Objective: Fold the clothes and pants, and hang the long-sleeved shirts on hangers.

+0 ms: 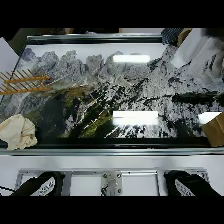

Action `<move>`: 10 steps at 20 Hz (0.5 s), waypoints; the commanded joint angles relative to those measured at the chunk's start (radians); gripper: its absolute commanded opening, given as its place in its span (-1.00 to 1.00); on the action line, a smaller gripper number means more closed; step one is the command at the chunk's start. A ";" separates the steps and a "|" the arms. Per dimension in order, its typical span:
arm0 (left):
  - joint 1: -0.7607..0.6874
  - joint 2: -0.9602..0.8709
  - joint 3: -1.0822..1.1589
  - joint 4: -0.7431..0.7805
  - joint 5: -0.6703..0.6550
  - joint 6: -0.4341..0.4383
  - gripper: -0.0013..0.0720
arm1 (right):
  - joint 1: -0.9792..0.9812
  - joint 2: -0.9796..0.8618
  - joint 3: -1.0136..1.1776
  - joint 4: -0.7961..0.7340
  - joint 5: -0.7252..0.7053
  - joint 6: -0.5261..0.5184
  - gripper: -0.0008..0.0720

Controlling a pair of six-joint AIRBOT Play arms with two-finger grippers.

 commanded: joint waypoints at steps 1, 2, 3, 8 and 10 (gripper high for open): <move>0.001 0.000 0.001 0.152 -0.021 -0.064 -0.93 | 0.261 -0.150 0.000 0.201 0.122 -0.114 0.29; -0.002 0.000 -0.001 0.288 -0.027 -0.150 -0.93 | 0.284 -0.188 0.000 0.343 0.155 -0.217 0.29; -0.016 0.000 -0.003 0.425 -0.032 -0.210 -0.93 | 0.291 -0.222 0.000 0.496 0.182 -0.317 0.35; -0.064 0.049 -0.218 0.729 0.016 -0.289 -0.93 | 0.291 -0.303 0.000 0.795 0.324 -0.553 0.44; -0.082 0.082 -0.351 0.726 0.078 -0.289 -0.93 | 0.291 -0.304 -0.001 0.792 0.385 -0.553 0.43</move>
